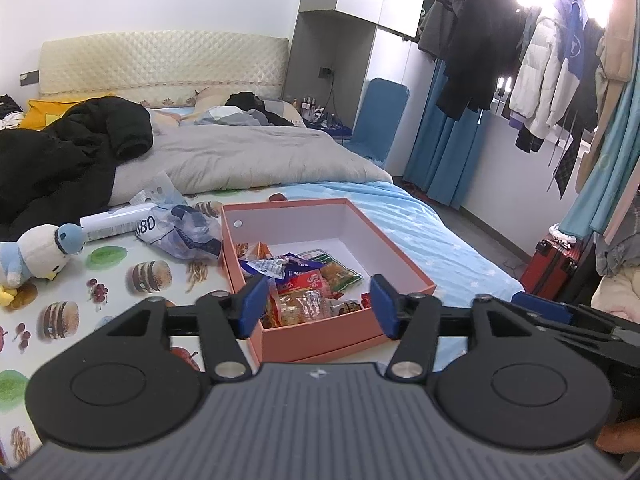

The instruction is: Organize snacks

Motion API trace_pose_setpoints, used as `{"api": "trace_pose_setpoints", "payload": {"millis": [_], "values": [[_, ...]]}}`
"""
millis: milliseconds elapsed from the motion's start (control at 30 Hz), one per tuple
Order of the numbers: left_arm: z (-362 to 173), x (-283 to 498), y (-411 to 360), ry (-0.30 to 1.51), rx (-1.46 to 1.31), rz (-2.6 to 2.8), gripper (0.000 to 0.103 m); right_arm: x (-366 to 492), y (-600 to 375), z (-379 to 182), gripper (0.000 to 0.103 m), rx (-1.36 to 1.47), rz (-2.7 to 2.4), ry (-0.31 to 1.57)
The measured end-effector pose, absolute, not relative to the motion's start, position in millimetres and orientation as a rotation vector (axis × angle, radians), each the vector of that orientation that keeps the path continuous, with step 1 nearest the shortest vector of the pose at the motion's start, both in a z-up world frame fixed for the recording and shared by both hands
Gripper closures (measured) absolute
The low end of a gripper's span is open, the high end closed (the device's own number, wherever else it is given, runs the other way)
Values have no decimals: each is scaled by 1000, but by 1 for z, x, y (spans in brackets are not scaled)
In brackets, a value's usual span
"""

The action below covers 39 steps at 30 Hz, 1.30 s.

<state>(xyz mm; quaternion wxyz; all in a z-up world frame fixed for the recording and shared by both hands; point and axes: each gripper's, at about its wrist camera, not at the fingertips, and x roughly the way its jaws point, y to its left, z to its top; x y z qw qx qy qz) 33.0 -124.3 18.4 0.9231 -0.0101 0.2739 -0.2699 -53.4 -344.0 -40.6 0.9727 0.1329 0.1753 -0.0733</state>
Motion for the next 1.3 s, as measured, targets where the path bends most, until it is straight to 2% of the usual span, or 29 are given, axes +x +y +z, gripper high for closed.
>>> {"api": "trace_pose_setpoints", "payload": {"millis": [33, 67, 100, 133, 167, 1300], "values": [[18, 33, -123, 562, -21, -554, 24, -53, -344, -41, 41, 266, -140, 356], [19, 33, -122, 566, -20, -554, 13, -53, -343, -41, 24, 264, -144, 358], [18, 34, -119, 565, -21, -556, 6, -53, -341, -41, 15, 262, -153, 355], [18, 33, -117, 559, -23, -559, 4, -53, -340, -41, 4, 260, -158, 350], [19, 33, -115, 554, -20, -557, 2, -52, -339, -42, 0, 257, -159, 352], [12, 14, -112, 566, 43, -467, 0, -62, -330, -42, 0, 241, -133, 325]]}}
